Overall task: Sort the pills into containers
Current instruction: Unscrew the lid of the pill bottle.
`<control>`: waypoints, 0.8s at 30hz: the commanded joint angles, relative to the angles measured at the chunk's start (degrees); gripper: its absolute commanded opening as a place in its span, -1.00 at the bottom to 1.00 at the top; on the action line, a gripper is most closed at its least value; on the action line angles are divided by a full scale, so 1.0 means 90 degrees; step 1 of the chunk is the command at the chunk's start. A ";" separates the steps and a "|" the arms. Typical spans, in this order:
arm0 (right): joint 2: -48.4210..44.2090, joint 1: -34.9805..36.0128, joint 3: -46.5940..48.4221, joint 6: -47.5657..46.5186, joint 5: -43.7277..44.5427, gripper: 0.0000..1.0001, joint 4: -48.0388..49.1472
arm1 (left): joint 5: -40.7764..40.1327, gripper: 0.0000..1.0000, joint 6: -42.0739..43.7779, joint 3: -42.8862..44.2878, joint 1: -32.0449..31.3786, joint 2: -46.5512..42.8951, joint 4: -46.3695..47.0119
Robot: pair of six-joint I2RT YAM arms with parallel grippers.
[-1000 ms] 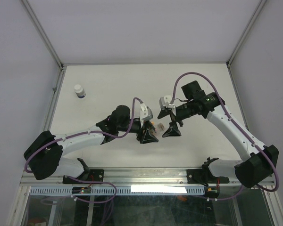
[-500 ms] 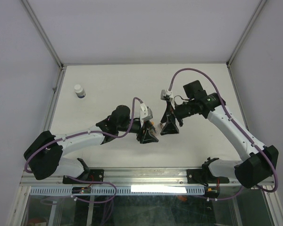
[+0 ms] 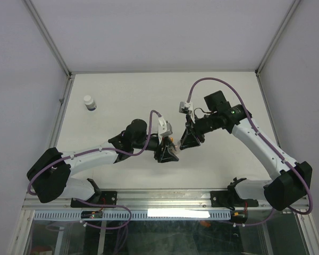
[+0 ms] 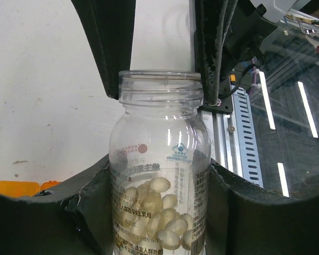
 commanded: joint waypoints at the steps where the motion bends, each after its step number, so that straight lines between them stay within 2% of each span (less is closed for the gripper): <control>1: -0.0089 0.0058 0.0082 -0.0109 -0.0213 -0.60 0.0058 | -0.0083 -1.00 -0.0047 0.0007 0.0011 -0.0099 0.0347; 5: -0.0255 0.0050 0.0047 -0.1255 -0.0561 -0.84 -0.0152 | 0.0054 -1.00 -0.0060 -0.0007 0.0010 -0.0090 0.0367; 10: -0.0524 0.0041 -0.0097 -0.3214 -0.0851 -1.00 -0.0354 | 0.0253 -1.00 -0.0103 -0.0007 0.0005 -0.0023 0.0402; 14: -0.0362 0.0036 0.0174 -0.6124 -0.0843 -1.00 -0.1470 | 0.0430 -1.00 -0.0130 0.0030 0.0011 0.0071 0.0413; 16: -0.0274 0.0039 0.0259 -0.7097 -0.0729 -1.00 -0.1756 | 0.0473 -1.00 -0.0131 0.0050 0.0006 0.0109 0.0411; 24: 0.0011 -0.0145 0.1011 -0.7804 -0.0438 -1.00 -0.2125 | 0.0438 -1.00 -0.0115 -0.0072 0.0010 0.0001 0.0397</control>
